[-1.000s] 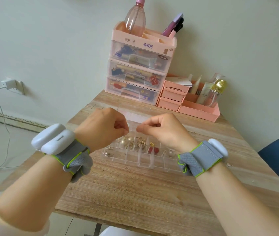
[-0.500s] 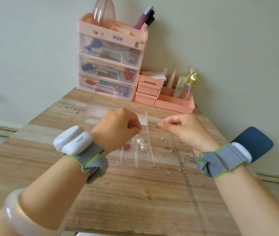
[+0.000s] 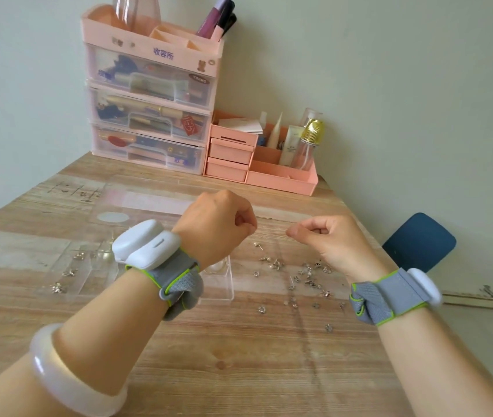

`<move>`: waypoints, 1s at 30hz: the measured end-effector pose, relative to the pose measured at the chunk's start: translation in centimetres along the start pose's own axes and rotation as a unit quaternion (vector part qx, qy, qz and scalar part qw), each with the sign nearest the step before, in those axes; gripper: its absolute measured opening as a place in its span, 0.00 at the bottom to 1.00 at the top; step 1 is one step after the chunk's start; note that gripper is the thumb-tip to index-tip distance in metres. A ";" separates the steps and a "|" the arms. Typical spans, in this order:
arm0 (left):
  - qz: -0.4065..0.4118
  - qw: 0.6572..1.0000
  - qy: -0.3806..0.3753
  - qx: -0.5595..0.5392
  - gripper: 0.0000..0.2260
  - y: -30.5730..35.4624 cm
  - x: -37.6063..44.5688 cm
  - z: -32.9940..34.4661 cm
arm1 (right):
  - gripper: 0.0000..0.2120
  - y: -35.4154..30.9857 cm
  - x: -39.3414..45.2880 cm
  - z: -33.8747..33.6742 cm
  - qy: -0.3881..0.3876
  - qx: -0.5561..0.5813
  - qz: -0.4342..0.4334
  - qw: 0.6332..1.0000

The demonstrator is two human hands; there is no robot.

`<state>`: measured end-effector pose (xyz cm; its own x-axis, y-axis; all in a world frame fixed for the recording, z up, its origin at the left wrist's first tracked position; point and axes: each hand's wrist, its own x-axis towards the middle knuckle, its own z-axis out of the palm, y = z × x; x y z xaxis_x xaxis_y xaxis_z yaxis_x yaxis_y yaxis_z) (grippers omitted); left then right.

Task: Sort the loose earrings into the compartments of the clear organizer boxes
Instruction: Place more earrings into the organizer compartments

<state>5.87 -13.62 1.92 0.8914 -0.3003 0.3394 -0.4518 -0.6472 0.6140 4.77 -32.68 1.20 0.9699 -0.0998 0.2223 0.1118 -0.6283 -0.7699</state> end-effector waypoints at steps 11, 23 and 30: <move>-0.007 0.999 0.031 -0.005 0.04 -1.1 0.3 0.0 | 0.06 0.7 2.1 2.1 -0.051 -0.054 -0.022 0.997; -0.016 0.999 0.040 -0.027 0.03 -1.4 0.1 0.4 | 0.03 0.5 2.5 4.3 -0.097 -0.156 -0.024 0.983; -0.026 0.998 0.033 -0.046 0.03 -1.5 -0.1 0.4 | 0.02 0.5 2.4 3.7 -0.044 -0.025 -0.031 0.998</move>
<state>6.48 -12.95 0.71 0.9109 -0.2200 0.3492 -0.4091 -0.5924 0.6940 7.93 -30.39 -0.89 0.9771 0.0076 0.2127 0.1631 -0.6690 -0.7252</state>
